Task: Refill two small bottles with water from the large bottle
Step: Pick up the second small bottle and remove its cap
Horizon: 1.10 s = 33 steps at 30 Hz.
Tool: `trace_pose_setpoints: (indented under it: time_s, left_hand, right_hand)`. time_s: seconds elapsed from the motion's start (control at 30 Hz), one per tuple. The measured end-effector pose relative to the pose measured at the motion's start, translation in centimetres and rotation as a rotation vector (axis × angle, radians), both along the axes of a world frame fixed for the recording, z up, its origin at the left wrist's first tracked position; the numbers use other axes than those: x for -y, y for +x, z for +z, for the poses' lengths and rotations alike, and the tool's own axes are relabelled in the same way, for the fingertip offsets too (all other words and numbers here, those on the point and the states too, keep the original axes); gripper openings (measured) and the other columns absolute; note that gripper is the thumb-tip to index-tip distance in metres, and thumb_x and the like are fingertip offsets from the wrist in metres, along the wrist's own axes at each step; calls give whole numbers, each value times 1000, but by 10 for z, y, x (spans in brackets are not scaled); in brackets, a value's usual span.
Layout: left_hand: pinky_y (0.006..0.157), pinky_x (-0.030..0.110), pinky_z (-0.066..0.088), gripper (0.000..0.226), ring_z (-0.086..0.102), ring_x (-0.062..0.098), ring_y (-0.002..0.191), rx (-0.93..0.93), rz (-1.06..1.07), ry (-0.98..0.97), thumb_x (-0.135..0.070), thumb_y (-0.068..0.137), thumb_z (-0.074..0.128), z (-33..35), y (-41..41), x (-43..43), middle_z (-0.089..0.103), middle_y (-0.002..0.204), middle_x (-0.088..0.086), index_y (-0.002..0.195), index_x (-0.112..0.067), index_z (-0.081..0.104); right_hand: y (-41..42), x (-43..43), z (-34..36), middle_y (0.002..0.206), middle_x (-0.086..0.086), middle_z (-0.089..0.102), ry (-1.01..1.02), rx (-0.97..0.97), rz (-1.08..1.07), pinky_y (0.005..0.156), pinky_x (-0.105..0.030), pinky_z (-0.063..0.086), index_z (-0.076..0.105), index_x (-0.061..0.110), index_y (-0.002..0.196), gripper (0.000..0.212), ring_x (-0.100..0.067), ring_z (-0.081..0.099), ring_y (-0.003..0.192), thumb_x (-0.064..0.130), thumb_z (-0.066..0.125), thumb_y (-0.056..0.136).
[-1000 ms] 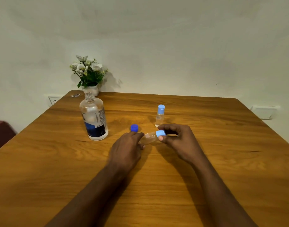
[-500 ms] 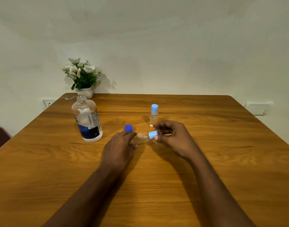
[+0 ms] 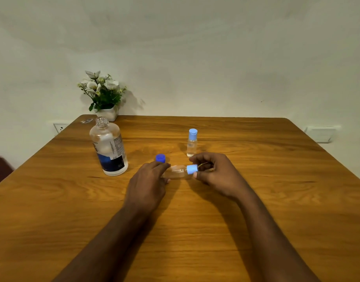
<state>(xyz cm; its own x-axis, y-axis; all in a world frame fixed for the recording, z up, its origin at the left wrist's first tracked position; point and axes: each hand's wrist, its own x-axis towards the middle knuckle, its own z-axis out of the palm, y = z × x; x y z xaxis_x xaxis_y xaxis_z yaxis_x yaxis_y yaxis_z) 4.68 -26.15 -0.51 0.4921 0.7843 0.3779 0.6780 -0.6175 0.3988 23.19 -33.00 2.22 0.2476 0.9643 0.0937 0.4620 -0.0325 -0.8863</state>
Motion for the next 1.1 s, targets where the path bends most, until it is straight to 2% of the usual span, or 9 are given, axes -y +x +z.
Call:
trace_pose_setpoints:
  time_s: [0.1,0.17,0.23,0.3,0.4,0.67,0.77,0.9,1.1]
  left_hand:
    - [88,29,40,45,49,17,118,0,-12,7,-21,87,64,0,2,1,57,132,-2,131,-23,54]
    - [87,29,40,44,49,17,118,-4,-17,17,-21,87,64,-1,2,2,57,131,-3,131,-23,55]
    - [88,30,40,44,49,18,118,-3,-16,22,-20,87,64,-1,2,2,57,131,-2,130,-22,56]
    - [89,31,41,43,49,18,118,-3,-13,23,-19,87,64,0,2,2,57,132,-2,130,-22,56]
    - [88,30,42,44,49,17,117,-2,-10,25,-18,87,64,0,1,2,56,132,-2,130,-22,55]
    - [89,31,42,44,48,17,118,-4,-29,19,-21,89,61,-2,2,2,55,132,-3,132,-23,53]
    - [88,29,41,44,49,16,116,13,-26,7,-23,89,62,-3,2,1,56,131,-3,132,-23,54]
    - [83,23,35,45,47,13,113,24,-60,-11,-28,88,62,-4,2,2,56,127,-5,132,-25,53]
    - [84,26,40,44,47,11,108,154,-30,-28,-29,84,69,-3,1,3,52,117,-7,126,-24,59]
  right_hand:
    - [-1,1,0,96,10,65,-5,-1,-45,62,-20,42,67,25,113,31,-5,60,74,23,73,83]
    - [-2,1,0,75,8,66,-21,25,-90,59,-24,41,71,22,96,21,-2,56,59,40,64,89]
    - [-1,2,-1,60,5,61,-66,56,-81,56,-27,41,68,13,77,39,-5,51,50,47,55,93]
    - [-1,3,-1,57,5,61,-86,70,-45,56,-27,43,68,13,73,39,-2,51,48,44,56,94]
    - [0,4,1,64,13,63,-59,61,-6,60,-21,43,74,21,92,9,7,54,53,27,71,86]
    - [3,8,7,82,4,67,62,166,-78,66,-26,51,70,25,85,35,-7,60,71,-5,79,68]
    - [5,8,7,96,7,65,125,127,-71,76,-25,53,71,19,100,41,-9,64,87,-8,76,70]
    - [2,7,7,101,12,63,162,98,-45,74,-7,47,70,19,113,45,6,61,86,-7,73,75]
    - [12,0,-1,100,15,67,207,6,-246,74,-11,48,69,23,114,40,3,64,91,7,76,78]
